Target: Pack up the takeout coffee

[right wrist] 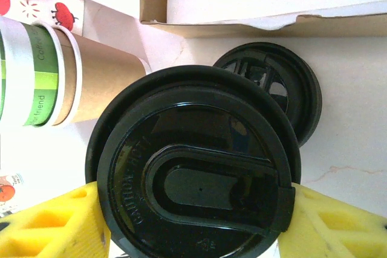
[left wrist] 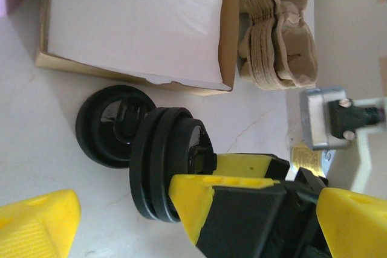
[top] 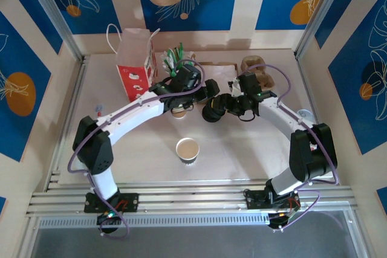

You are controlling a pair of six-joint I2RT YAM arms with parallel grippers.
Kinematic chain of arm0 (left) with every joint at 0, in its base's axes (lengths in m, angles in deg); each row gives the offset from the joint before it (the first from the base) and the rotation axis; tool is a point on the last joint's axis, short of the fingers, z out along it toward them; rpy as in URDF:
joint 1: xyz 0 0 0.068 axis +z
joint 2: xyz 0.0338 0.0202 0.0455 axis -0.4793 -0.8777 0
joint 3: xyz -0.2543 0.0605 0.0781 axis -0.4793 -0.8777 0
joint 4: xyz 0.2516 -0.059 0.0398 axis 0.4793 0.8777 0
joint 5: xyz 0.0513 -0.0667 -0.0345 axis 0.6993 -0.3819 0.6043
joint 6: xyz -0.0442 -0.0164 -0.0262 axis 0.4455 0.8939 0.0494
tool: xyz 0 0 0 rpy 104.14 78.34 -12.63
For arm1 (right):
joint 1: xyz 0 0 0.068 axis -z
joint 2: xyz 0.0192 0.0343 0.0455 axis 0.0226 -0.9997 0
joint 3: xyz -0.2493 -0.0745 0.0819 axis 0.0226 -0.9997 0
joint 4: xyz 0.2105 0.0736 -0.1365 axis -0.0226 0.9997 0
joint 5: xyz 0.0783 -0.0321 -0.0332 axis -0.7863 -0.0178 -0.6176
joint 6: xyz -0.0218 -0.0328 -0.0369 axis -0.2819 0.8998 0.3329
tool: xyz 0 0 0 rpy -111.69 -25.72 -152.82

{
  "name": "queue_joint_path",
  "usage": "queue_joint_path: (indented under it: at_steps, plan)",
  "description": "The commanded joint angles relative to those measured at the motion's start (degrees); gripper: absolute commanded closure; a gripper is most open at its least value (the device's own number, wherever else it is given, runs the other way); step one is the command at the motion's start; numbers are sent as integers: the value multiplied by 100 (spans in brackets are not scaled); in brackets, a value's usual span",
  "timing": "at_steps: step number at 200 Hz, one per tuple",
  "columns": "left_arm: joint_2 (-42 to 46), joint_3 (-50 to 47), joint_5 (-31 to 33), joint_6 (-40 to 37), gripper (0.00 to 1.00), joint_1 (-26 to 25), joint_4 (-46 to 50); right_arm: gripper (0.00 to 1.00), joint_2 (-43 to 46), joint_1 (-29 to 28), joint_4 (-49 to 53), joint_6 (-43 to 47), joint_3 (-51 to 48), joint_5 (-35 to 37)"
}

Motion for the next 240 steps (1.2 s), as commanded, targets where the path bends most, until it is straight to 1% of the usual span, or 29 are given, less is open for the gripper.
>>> queue_joint_path:
  at_steps: [1, 31, 60, 96, 127, 193, 240]
  plan:
    - [-159, 10, -195, 622, 0, -47, -538, 38, 133, 18, -130, -85, -134, -107]
    - [-268, -124, -171, 1008, 0, -55, -862, 38, 124, 14, -217, -119, -211, -114]
    - [-346, -367, -214, 1482, 0, -77, -1375, 39, 150, 18, -305, -159, -282, -109]
    - [-446, -470, -182, 1760, 0, -119, -1556, 39, 228, 15, -393, -196, -340, -97]
    - [-444, -592, -72, 1884, 0, -127, -1631, 39, 300, 8, -464, -200, -406, -94]
    - [-630, -824, -177, 2215, 0, -137, -2051, 39, 343, 8, -561, -199, -511, -133]
    - [-744, -717, -173, 2233, 0, -146, -2089, 39, 335, -1, -596, -208, -511, -154]
